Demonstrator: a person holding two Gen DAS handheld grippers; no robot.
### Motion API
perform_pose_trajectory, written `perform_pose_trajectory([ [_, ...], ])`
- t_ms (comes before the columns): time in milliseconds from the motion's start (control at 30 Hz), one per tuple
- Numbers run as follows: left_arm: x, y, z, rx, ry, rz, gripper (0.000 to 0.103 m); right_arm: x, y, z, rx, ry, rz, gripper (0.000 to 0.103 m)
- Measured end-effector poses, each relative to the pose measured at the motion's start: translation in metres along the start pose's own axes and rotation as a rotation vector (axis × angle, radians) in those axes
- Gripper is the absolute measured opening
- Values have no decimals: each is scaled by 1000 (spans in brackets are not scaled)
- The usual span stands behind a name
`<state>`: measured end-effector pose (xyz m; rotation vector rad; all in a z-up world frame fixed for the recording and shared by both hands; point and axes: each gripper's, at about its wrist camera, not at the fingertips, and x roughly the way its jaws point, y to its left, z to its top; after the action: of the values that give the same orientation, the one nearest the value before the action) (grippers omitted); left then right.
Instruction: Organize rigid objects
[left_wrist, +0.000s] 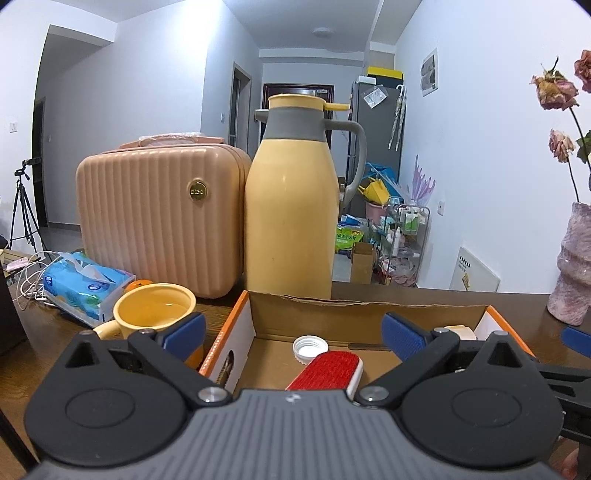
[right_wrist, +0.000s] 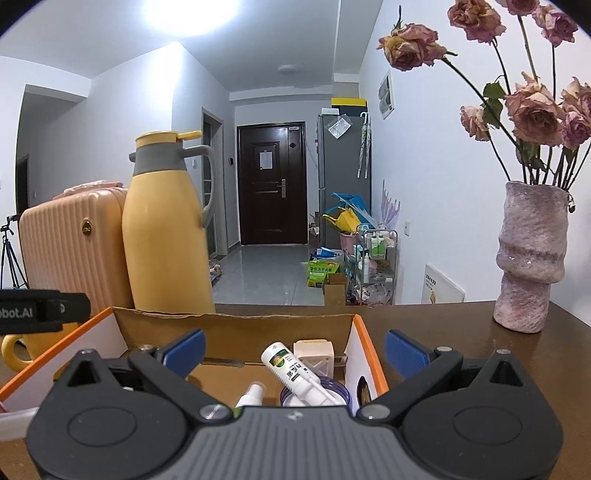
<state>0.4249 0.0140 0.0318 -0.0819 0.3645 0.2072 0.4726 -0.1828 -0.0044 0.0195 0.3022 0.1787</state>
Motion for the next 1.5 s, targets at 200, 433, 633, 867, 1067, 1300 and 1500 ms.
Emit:
perform_pose_trajectory([
  [200,-26,6,-8,8,-28,-7,103,-25,0,-4,13,-13,0,103],
  [433,-65,16,-22,13,-66,-36,103,-65,-4,-11,28,-42,-12,103],
  [633,-104,24,-37,22,-86,-50,103,-109,-5,-22,35,-57,-11,103],
  [867,-158,42,-61,14,-86,-73,103,-175,-5,-38,35,-76,11,103],
  [1067,-210,60,-90,44,-72,-79,103,-245,0,-56,-8,-99,21,103],
  [1300,-261,81,-117,54,-79,-88,103,-309,10,-82,-35,-95,29,103],
  [1500,-292,91,-128,67,-94,-75,103,-339,15,-103,-42,-74,27,103],
])
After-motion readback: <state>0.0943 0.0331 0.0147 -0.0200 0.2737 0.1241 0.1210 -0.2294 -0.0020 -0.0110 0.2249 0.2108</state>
